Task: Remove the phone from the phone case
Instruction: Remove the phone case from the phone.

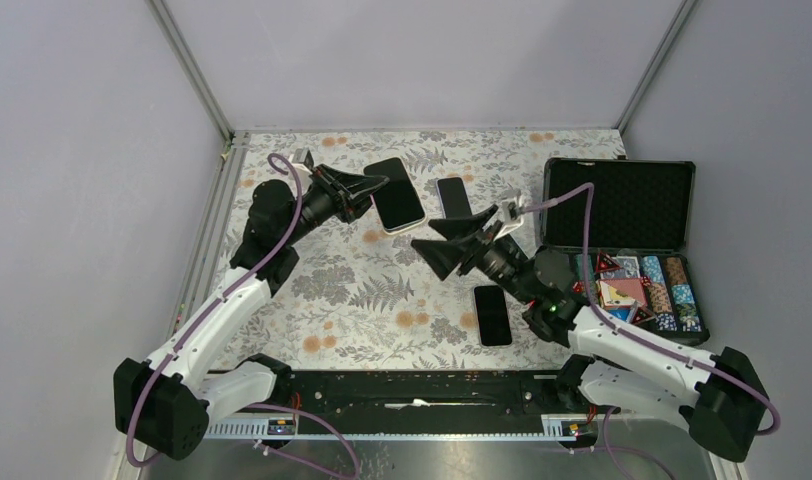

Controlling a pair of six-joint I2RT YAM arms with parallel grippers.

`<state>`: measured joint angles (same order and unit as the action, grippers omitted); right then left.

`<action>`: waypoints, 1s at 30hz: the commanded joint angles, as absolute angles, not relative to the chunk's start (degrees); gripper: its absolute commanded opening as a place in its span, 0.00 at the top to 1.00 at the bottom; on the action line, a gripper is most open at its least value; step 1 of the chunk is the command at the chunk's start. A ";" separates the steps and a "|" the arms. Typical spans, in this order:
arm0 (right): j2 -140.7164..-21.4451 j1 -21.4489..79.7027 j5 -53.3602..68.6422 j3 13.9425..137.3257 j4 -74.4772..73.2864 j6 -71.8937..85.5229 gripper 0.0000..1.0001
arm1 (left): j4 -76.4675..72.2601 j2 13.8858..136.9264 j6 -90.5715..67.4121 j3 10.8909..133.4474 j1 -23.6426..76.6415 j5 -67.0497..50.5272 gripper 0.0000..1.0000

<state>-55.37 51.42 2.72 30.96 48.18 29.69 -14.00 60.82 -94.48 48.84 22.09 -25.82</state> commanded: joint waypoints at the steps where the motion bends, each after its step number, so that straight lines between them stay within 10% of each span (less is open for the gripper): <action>1: -54.88 44.23 11.14 36.36 43.00 42.09 0.10 | -23.16 59.93 -94.62 51.90 21.64 -28.71 1.00; 12: -60.75 39.46 21.83 38.20 51.87 55.71 0.54 | -24.54 59.68 -94.69 52.71 21.36 -30.68 1.00; 30: -72.26 35.90 18.33 32.04 61.71 71.89 0.72 | -34.48 58.49 -100.96 52.13 21.36 -31.72 1.00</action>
<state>-67.42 37.80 20.80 35.24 59.18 66.98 -18.79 60.90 -94.37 48.84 20.05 -26.26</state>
